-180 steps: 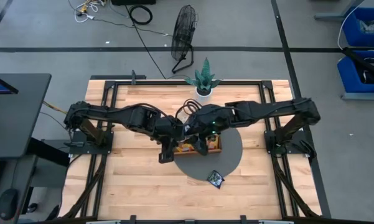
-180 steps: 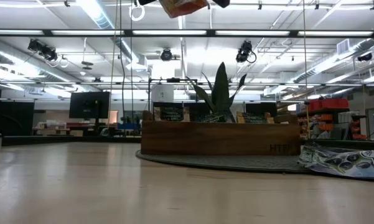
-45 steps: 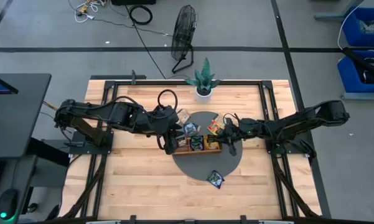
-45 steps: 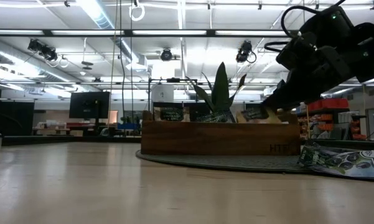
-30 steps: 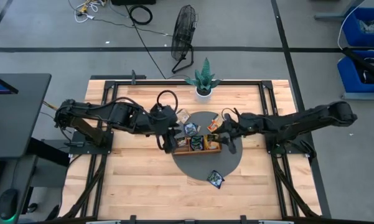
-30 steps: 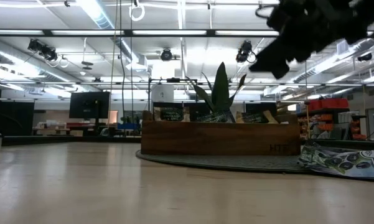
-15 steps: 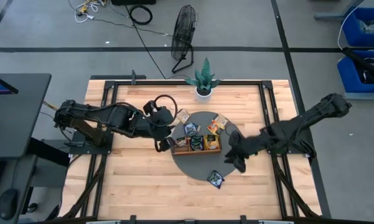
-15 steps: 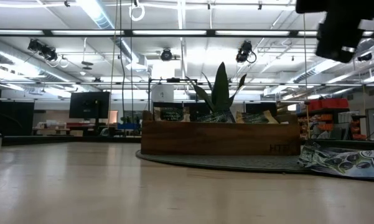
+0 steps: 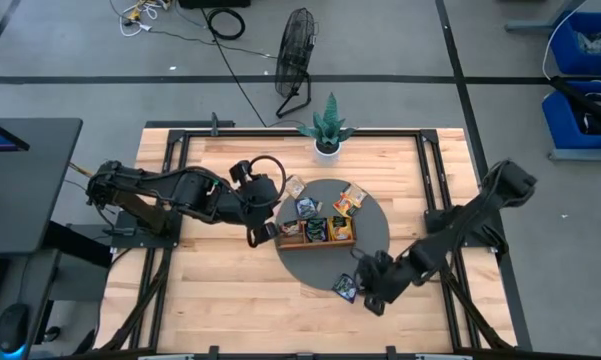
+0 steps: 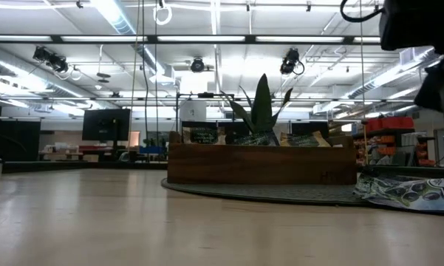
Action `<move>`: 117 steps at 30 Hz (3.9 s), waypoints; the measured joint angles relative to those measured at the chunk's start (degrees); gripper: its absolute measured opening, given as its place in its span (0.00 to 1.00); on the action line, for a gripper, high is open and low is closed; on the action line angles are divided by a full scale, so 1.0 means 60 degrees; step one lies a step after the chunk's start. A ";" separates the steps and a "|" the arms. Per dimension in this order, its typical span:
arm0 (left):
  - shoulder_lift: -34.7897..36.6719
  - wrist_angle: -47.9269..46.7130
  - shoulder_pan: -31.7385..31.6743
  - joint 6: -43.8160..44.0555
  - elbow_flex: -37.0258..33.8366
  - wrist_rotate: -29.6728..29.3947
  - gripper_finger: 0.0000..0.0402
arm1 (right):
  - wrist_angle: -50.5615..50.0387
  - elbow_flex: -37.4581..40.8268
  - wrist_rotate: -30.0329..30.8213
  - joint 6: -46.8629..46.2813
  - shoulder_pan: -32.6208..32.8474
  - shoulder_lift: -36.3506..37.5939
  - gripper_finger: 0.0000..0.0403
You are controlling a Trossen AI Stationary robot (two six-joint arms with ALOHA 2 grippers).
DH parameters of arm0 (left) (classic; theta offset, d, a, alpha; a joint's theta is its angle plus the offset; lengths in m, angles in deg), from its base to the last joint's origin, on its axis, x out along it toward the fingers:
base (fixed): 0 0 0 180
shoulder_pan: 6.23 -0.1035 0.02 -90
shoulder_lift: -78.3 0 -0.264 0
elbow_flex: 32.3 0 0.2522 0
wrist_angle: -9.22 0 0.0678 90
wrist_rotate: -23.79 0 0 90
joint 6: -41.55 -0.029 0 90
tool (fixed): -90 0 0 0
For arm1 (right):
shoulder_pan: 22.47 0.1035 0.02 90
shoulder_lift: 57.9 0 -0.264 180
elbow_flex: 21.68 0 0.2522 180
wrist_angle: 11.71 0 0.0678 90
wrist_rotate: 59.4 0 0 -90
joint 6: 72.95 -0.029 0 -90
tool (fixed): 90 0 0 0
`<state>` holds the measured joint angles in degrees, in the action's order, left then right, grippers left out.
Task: Pick & Place Tea
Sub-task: Put the black tea bag into the middle section of the wooden organizer
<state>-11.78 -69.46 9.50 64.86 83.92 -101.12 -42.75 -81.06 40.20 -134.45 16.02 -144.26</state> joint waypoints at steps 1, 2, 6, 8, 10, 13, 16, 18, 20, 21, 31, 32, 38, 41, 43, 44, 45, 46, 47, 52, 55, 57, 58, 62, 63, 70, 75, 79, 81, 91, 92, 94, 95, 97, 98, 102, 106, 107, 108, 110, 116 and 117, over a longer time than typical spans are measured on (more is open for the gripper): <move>0.0000 -0.0011 0.0000 -0.0004 0.0000 0.0007 0.29 | 0.0039 -0.0049 0.0013 0.0113 0.0059 -0.0205 0.30; 0.0000 -0.0008 0.0000 -0.0004 0.0000 0.0007 0.29 | 0.0127 -0.0075 0.0002 0.0259 0.0082 -0.0402 0.29; 0.0000 -0.0011 0.0004 -0.0004 0.0000 0.0022 0.29 | 0.1236 -0.0096 -0.0276 0.0550 0.0034 -0.0951 0.30; 0.0000 -0.0015 0.0004 -0.0007 0.0000 0.0022 0.29 | 0.1723 -0.0104 -0.0301 0.0566 -0.0051 -0.1109 0.30; 0.0000 -0.0020 0.0004 -0.0007 0.0000 0.0022 0.29 | 0.1876 -0.0104 -0.0508 0.0296 -0.0201 -0.1146 0.32; 0.0000 -0.0022 0.0004 -0.0008 0.0000 0.0025 0.29 | 0.1785 -0.0104 -0.1208 -0.0035 -0.0434 -0.1152 0.34; 0.0000 -0.0022 0.0004 -0.0007 0.0000 0.0025 0.29 | 0.2079 -0.0104 -0.1430 0.0378 -0.0402 -0.1095 0.37; 0.0000 -0.0022 0.0004 -0.0006 0.0000 0.0025 0.29 | 0.2396 -0.0104 -0.1604 0.1008 -0.0368 -0.1018 0.40; 0.0000 -0.0018 0.0004 -0.0001 0.0000 0.0025 0.29 | 0.2793 -0.0104 -0.1780 0.1413 -0.0385 -0.0941 0.43; 0.0000 -0.0018 0.0004 -0.0004 0.0000 0.0025 0.29 | 0.3055 -0.0104 -0.1847 0.1384 -0.0414 -0.0941 0.45; 0.0000 -0.0018 0.0098 0.0004 0.0000 0.0025 0.29 | 0.3286 -0.0115 -0.2277 -0.0566 -0.0796 -0.0937 0.47; 0.0000 -0.0014 0.0105 0.0007 0.0000 0.0029 0.29 | 0.2957 -0.0115 -0.2462 -0.0459 -0.0850 -0.0937 0.46; 0.0004 -0.0011 0.0106 0.0196 0.0000 0.0029 0.29 | -0.0110 -0.1126 -0.2545 0.1666 -0.0825 -0.0908 0.48; 0.0004 -0.0011 0.0106 0.0272 0.0000 0.0026 0.29 | -0.1041 -0.1720 -0.1616 0.3149 -0.0840 -0.0908 0.53; 0.0004 -0.0011 0.0106 0.0317 0.0000 0.0025 0.29 | -0.1161 -0.1926 -0.1049 0.3883 -0.0843 -0.0902 0.58; 0.0004 -0.0007 0.0106 0.0328 0.0000 0.0025 0.29 | -0.1195 -0.1954 -0.0832 0.4112 -0.0845 -0.0901 0.60; 0.0007 -0.0007 0.0106 0.0331 0.0000 0.0025 0.29 | -0.1245 -0.1958 -0.0687 0.4242 -0.0848 -0.0901 0.62; 0.0007 -0.0007 0.0106 0.0334 0.0000 0.0025 0.29 | -0.1322 -0.1958 -0.0545 0.4269 -0.0847 -0.0901 0.65; 0.0007 -0.0010 0.0106 0.0361 0.0000 0.0025 0.29 | -0.1436 -0.1958 -0.0408 0.4239 -0.0847 -0.0901 0.67; 0.0007 -0.0007 0.0106 0.0519 0.0000 0.0022 0.29 | -0.1800 -0.1958 0.0120 0.3957 -0.0742 -0.0901 0.71; 0.0007 -0.0007 0.0106 0.0521 0.0000 0.0022 0.29 | -0.1769 -0.1958 0.0330 0.3924 -0.0647 -0.1021 0.70; 0.0007 -0.0004 0.0106 0.0521 0.0000 0.0022 0.29 | -0.1770 -0.1913 0.0329 0.3874 -0.0574 -0.1168 0.70; 0.0010 -0.0004 0.0106 0.0521 0.0000 0.0019 0.29 | -0.1735 -0.1884 0.0329 0.3788 -0.0558 -0.1241 0.70; 0.0011 0.0006 0.0106 0.0523 0.0000 0.0018 0.29 | -0.1547 -0.1780 0.0333 0.3564 -0.0555 -0.1345 0.70; 0.0011 0.0011 0.0106 0.0521 0.0000 0.0022 0.29 | -0.1432 -0.1777 0.0333 0.3564 -0.0567 -0.1345 0.70; 0.0011 0.0030 0.0106 0.0510 0.0000 0.0022 0.29 | -0.1392 -0.1758 -0.0869 0.2623 -0.0781 -0.1345 0.68; 0.0011 0.0026 0.0106 0.0503 0.0000 0.0022 0.29 | -0.1319 -0.1758 -0.1035 0.2052 -0.0832 -0.1258 0.68; 0.0011 0.0015 0.0106 0.0499 0.0000 0.0022 0.29 | -0.1229 -0.1758 -0.0933 0.1762 -0.0854 -0.0960 0.68; 0.0011 -0.0024 0.0106 0.0499 0.0000 0.0024 0.29 | -0.1461 -0.1758 -0.0849 0.1834 -0.0853 -0.0923 0.67; 0.0011 -0.0109 0.0106 0.0181 0.0000 0.0237 0.29 | -0.2090 -0.1750 0.0444 0.2315 -0.0313 -0.1421 0.68; 0.0011 -0.0113 0.0106 0.0095 0.0000 0.0287 0.29 | -0.2130 -0.1747 0.0479 0.2323 -0.0284 -0.1497 0.68; 0.0011 -0.0127 0.0111 0.0042 0.0000 0.0351 0.29 | -0.2043 -0.1747 0.0491 0.2265 -0.0275 -0.1640 0.69; 0.0011 -0.0128 0.0113 0.0033 0.0000 0.0353 0.29 | -0.1980 -0.1747 0.0509 0.2179 -0.0275 -0.1743 0.69; 0.0011 -0.0140 0.0109 0.0005 0.0000 0.0353 0.29 | -0.1975 -0.1747 0.0591 0.2062 -0.0275 -0.1978 0.69; 0.0011 -0.0144 0.0109 0.0000 0.0000 0.0352 0.29 | -0.1966 -0.1747 0.0600 0.2050 -0.0275 -0.2073 0.69; 0.0011 -0.0175 0.0109 -0.0002 0.0000 0.0353 0.29 | -0.1939 -0.1747 0.0581 0.2140 -0.0275 -0.2433 0.69; 0.0011 -0.0178 0.0109 -0.0004 0.0000 0.0353 0.29 | -0.1840 -0.1754 0.0592 0.2082 -0.0275 -0.2588 0.69; 0.0011 -0.0179 0.0109 -0.0004 0.0000 0.0353 0.29 | -0.1840 -0.1754 0.0592 0.2107 -0.0275 -0.2591 0.68; 0.0011 -0.0186 0.0109 -0.0004 0.0000 0.0353 0.29 | -0.1836 -0.1754 0.0603 0.2143 -0.0282 -0.2591 0.68; 0.0011 -0.0182 0.0109 -0.0007 0.0000 0.0353 0.29 | -0.1825 -0.1754 0.0649 0.2154 -0.0282 -0.2591 0.65; 0.0011 -0.0182 0.0109 -0.0005 0.0000 0.0353 0.29 | -0.1825 -0.1754 0.0617 0.2154 -0.0282 -0.2591 0.46; 0.0011 -0.0182 0.0109 -0.0002 0.0000 0.0353 0.29 | -0.1825 -0.1758 0.0614 0.2154 -0.0282 -0.2591 0.42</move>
<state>-11.71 -70.56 10.16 64.85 83.92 -99.00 -53.70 -91.61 43.88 -121.53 14.33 -159.81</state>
